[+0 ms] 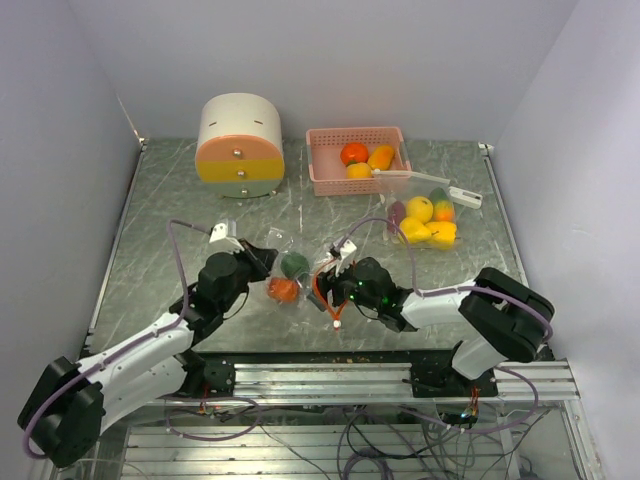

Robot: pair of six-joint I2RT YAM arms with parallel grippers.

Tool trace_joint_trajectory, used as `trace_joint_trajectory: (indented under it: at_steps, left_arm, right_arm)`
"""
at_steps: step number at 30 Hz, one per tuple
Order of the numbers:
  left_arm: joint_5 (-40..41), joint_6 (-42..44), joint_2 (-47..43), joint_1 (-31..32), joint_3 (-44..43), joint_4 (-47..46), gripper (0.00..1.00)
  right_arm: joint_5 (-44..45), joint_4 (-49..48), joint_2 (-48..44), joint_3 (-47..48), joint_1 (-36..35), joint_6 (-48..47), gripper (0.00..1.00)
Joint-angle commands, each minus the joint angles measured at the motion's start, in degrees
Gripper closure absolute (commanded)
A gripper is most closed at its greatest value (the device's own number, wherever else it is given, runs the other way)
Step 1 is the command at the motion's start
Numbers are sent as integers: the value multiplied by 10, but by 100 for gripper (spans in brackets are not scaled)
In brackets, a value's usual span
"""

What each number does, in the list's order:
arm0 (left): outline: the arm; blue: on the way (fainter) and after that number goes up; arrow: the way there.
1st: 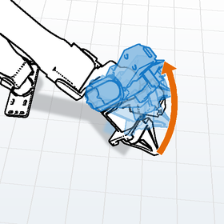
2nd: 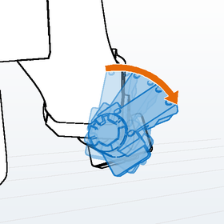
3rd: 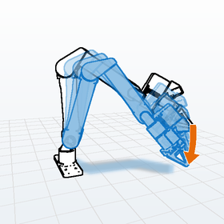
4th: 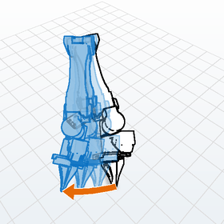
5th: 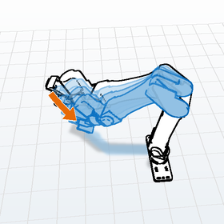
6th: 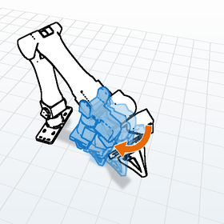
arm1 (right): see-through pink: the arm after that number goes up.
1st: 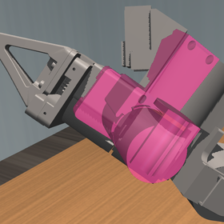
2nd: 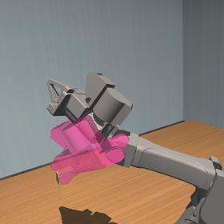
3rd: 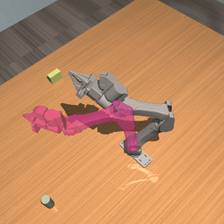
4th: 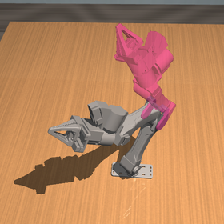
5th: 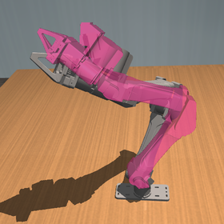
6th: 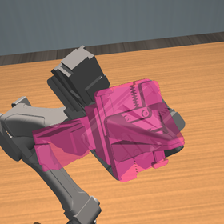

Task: Open the zip-top bag and remove the fake food
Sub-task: Adjust the zipper food storage bag at the center of the board, then pick up the fake fruit from the zipper food storage bag.

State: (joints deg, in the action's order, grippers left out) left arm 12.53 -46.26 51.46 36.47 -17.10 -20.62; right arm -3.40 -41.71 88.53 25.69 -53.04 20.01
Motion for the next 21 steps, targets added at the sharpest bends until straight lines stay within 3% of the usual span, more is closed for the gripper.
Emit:
trace_joint_trajectory:
  at_steps: [1,6,11,14,17,21]
  left_arm:
    - [35,11,18,10,-26,78,93]
    - [-2,-17,46,25,-6,17,93]
    - [55,8,-32,39,-55,140,93]
    - [87,19,-71,40,-78,200,93]
    - [90,20,-85,40,-90,220,93]
    - [71,12,-65,40,-78,190,93]
  right_arm:
    - [40,-9,15,2,2,19,33]
    - [44,-9,23,3,2,23,34]
    - [98,15,-2,-18,2,15,35]
    - [178,56,-15,-28,4,34,36]
    - [217,90,-23,-30,3,44,40]
    - [179,54,-37,-46,3,39,44]
